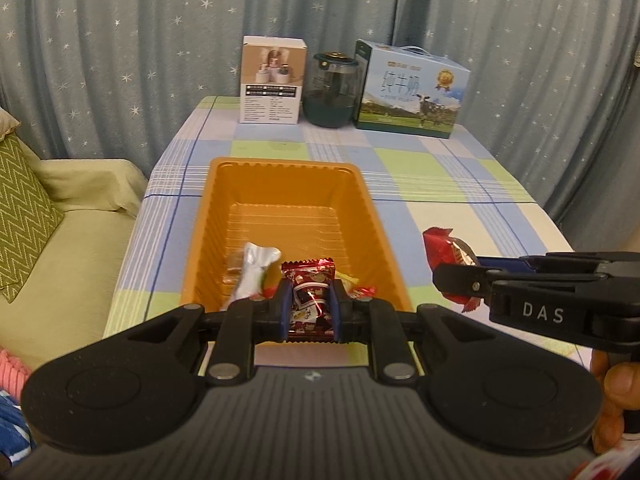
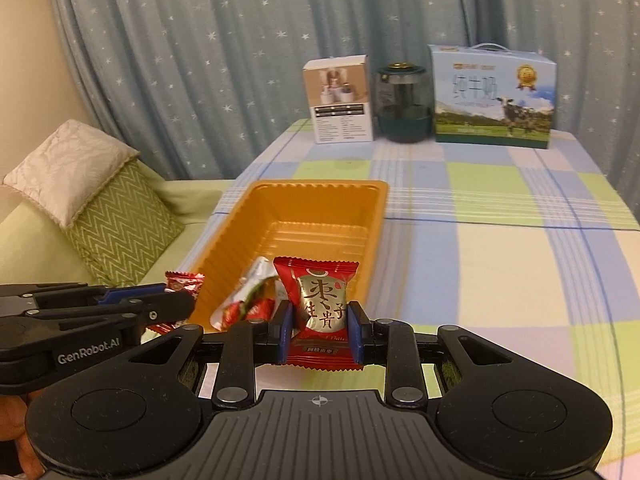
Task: Organize snacks
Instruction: 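Lower both candies into the tray and open both tools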
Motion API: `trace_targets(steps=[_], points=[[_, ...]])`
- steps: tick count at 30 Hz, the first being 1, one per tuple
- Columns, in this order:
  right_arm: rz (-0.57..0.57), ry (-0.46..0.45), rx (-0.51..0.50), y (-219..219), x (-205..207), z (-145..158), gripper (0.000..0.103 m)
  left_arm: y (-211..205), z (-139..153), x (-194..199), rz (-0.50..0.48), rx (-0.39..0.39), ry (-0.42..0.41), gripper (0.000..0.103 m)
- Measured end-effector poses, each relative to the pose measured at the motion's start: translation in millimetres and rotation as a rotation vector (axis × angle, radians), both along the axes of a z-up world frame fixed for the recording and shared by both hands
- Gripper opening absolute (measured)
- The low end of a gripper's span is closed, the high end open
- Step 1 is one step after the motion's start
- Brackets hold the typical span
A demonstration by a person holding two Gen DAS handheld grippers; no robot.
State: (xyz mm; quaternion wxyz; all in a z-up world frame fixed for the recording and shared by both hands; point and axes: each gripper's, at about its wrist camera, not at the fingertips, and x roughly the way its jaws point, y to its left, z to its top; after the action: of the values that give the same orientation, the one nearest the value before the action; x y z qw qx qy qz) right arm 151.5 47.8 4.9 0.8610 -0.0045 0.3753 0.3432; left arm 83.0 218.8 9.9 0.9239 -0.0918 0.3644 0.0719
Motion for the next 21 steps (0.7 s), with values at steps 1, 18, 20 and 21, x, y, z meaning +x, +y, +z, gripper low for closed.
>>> trace_targets(steps=[1,18,20,21], points=[[0.004,0.0,0.004,4.4,4.2,-1.1,0.029,4.1,-1.2,3.6,0.003,-0.001,0.001,0.017],[0.023,0.038,-0.001,49.4,72.0,-32.5,0.029,45.7,-32.3,72.4,0.002,0.0,0.044,0.017],[0.024,0.042,-0.003,51.7,76.8,-34.5,0.029,48.6,-35.2,78.6,-0.002,-0.004,0.048,0.018],[0.025,0.044,-0.004,52.6,78.7,-35.4,0.029,49.9,-36.4,81.9,-0.002,-0.002,0.049,0.018]])
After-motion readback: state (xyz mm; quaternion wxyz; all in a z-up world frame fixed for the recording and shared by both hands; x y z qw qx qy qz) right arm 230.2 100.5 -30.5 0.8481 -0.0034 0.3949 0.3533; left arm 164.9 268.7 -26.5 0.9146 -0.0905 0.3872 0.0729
